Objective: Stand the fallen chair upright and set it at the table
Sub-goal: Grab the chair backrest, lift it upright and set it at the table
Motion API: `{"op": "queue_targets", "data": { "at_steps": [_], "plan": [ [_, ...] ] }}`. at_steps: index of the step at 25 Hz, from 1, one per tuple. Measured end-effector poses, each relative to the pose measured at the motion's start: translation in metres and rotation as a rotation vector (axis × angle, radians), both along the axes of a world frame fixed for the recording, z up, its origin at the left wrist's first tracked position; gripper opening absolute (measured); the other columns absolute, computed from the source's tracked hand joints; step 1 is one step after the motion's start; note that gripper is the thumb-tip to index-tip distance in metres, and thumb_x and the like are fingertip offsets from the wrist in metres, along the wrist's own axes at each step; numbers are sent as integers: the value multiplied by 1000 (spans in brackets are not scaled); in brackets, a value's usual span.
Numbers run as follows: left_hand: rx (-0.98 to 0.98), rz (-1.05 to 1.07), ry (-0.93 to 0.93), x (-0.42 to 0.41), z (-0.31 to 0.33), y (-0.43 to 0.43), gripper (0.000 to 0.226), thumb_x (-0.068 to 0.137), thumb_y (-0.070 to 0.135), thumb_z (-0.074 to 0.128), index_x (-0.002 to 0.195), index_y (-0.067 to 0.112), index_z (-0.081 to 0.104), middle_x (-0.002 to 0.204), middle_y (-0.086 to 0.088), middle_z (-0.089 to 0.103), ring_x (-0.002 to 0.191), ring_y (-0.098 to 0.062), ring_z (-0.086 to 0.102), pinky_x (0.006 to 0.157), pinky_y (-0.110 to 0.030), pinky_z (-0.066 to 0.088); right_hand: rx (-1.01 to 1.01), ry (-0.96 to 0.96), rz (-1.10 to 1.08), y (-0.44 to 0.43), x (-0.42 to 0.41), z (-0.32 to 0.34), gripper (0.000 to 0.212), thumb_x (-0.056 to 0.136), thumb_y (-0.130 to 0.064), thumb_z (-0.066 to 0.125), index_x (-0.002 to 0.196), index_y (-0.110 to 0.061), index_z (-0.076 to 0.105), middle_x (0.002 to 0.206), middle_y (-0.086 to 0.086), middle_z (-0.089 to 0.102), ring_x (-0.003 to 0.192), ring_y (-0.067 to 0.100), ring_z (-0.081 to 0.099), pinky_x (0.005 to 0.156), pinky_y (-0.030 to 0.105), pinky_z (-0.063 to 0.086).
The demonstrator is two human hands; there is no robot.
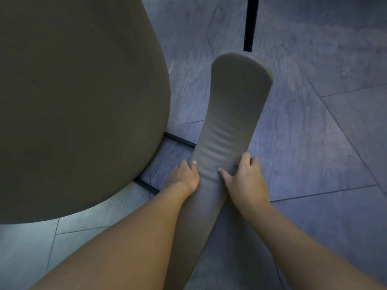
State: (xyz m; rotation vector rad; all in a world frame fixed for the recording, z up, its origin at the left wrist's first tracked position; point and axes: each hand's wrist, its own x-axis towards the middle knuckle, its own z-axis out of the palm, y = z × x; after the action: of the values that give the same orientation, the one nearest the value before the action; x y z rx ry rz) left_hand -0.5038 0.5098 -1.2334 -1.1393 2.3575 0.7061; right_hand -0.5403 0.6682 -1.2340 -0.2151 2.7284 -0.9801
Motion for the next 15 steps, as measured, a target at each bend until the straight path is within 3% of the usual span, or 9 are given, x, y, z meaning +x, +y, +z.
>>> {"op": "queue_targets", "data": {
  "at_steps": [4, 7, 12, 15],
  "plan": [
    [34, 93, -16, -3, -5, 3, 69, 105, 48, 18, 152, -2, 29, 157, -25, 31, 147, -37, 25, 119, -44, 19, -137, -113, -7, -3, 2, -1, 38, 92, -34, 72, 98, -16, 39, 102, 8, 48, 71, 22, 45, 67, 33, 35],
    [49, 97, -24, -6, -5, 2, 71, 105, 49, 18, 152, -4, 26, 158, -25, 28, 147, -37, 25, 119, -43, 19, -224, -113, -31, -5, 2, -2, 35, 93, -25, 73, 97, -16, 39, 103, 8, 45, 63, 4, 38, 67, 28, 31],
    [66, 66, -54, 3, -9, 4, 70, 105, 47, 18, 153, -4, 25, 159, -24, 27, 147, -37, 24, 120, -44, 19, -238, -134, -14, 2, 11, -1, 35, 92, -20, 74, 95, -15, 40, 102, 7, 45, 67, 2, 40, 64, 24, 27],
    [82, 53, -66, 11, -6, 13, 70, 105, 48, 19, 151, -5, 30, 156, -25, 32, 144, -38, 31, 117, -44, 25, -217, -155, -17, 14, 19, 5, 35, 92, -22, 74, 93, -16, 39, 101, 7, 46, 66, 5, 40, 68, 29, 31]
  ]
}}
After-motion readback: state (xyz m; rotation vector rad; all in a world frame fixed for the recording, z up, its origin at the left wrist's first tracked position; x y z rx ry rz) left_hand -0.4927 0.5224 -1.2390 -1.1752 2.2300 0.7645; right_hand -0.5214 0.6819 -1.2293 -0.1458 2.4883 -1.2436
